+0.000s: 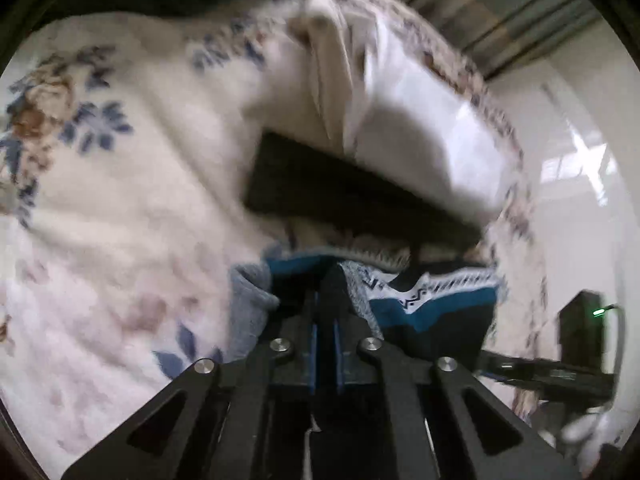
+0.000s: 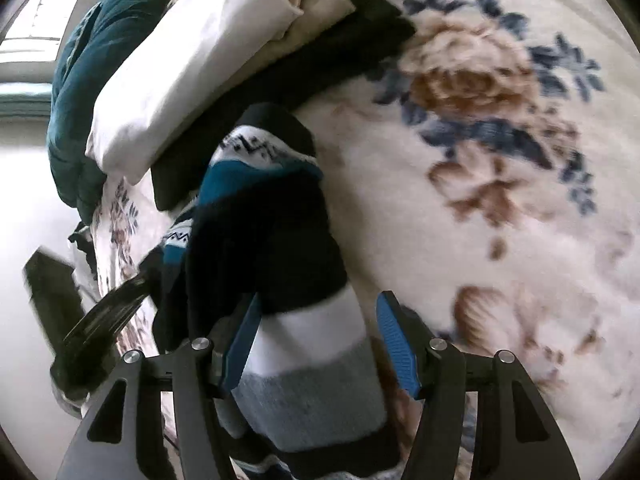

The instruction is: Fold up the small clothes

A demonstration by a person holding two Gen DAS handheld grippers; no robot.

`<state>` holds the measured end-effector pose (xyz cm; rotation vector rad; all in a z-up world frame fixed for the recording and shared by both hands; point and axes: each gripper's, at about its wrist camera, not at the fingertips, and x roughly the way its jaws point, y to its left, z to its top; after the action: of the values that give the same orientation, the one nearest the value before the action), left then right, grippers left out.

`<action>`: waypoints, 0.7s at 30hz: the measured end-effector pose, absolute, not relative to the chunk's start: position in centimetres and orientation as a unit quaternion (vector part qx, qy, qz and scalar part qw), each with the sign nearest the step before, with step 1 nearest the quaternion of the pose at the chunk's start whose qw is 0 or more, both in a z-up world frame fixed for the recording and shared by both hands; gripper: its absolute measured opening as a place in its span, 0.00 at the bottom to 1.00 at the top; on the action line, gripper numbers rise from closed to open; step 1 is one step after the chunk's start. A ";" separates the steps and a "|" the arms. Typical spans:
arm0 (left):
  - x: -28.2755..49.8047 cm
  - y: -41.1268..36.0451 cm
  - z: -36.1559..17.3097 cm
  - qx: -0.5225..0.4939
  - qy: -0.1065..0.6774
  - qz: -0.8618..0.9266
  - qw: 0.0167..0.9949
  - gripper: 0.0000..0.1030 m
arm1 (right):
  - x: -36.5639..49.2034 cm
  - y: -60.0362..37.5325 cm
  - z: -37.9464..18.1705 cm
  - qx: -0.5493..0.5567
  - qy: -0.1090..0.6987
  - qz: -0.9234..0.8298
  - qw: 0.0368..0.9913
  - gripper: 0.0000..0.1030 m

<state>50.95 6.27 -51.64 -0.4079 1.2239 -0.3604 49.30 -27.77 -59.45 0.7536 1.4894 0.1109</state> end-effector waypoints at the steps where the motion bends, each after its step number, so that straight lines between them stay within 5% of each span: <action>1: 51.2 7.1 -51.5 -0.204 0.565 -0.166 0.782 0.04 | 49.4 -27.9 -59.5 0.337 0.658 0.049 0.671 0.40; 2: 51.2 7.6 -51.6 -0.206 0.567 -0.164 0.781 0.04 | 49.6 -27.6 -59.7 0.341 0.655 0.050 0.673 0.25; 8: 51.9 10.0 -55.5 -0.246 0.600 -0.147 0.747 0.04 | 48.1 -23.8 -60.0 0.333 0.641 0.024 0.691 0.13; 13: 53.3 12.4 -56.2 -0.266 0.597 -0.117 0.748 0.00 | 49.1 -24.7 -62.2 0.277 0.686 -0.027 0.673 0.14; 15: 53.2 12.5 -55.5 -0.296 0.594 -0.148 0.734 0.01 | 49.7 -25.3 -61.5 0.277 0.684 -0.028 0.675 0.22; 16: 52.9 12.4 -54.8 -0.313 0.591 -0.166 0.724 0.05 | 50.1 -25.5 -60.6 0.282 0.679 -0.014 0.678 0.25; 18: 52.4 11.8 -54.1 -0.323 0.587 -0.191 0.717 0.37 | 50.7 -25.9 -58.6 0.292 0.654 0.011 0.698 0.56; 19: 52.1 11.3 -53.9 -0.328 0.586 -0.205 0.712 0.73 | 51.1 -26.2 -57.7 0.295 0.641 0.024 0.709 0.62; 21: 51.8 9.9 -54.2 -0.331 0.588 -0.214 0.707 0.80 | 52.0 -26.6 -57.6 0.299 0.636 0.035 0.710 0.66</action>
<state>51.82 9.85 -54.21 -0.7348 1.3054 -0.4746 52.03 -26.60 -57.56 0.6633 1.4116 0.0780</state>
